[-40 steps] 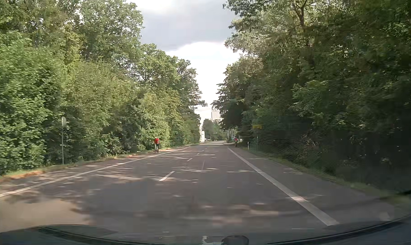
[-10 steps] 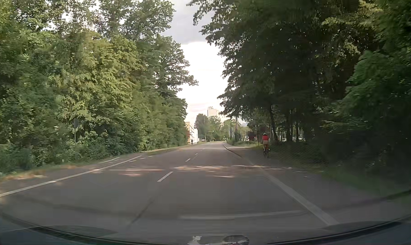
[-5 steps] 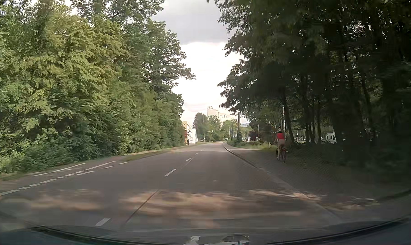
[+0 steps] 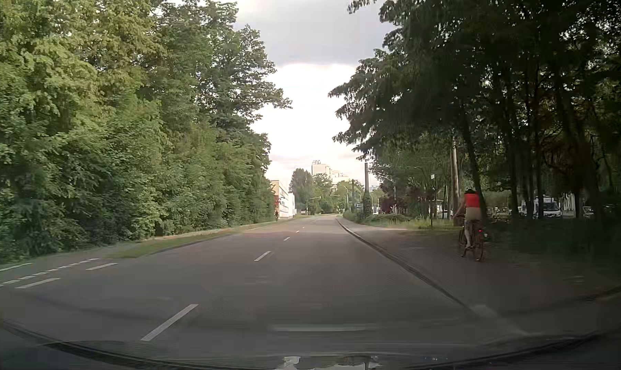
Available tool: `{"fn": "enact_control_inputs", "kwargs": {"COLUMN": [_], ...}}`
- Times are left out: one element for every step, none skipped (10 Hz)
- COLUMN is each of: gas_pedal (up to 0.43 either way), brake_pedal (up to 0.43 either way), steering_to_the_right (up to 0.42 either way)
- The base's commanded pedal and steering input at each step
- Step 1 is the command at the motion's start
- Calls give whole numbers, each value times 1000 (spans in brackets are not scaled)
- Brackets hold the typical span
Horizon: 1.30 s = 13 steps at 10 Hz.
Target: Follow the waypoints while adhering to traffic rules and regulations
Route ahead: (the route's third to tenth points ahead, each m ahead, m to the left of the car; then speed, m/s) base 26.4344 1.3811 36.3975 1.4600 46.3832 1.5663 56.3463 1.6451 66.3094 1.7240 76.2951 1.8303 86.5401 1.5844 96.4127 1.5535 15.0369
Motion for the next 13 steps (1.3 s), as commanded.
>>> {"fn": "enact_control_inputs", "kwargs": {"gas_pedal": [110, 110, 87, 87, 87, 87, 87, 87, 87, 87, 87, 87, 87], "brake_pedal": [0, 0, 0, 0, 0, 0, 0, 0, 0, 0, 0, 0, 0], "steering_to_the_right": [0, 1, 0, 0, 0, 0, 0, 0, 0, 0, 0, 0, 0]}}
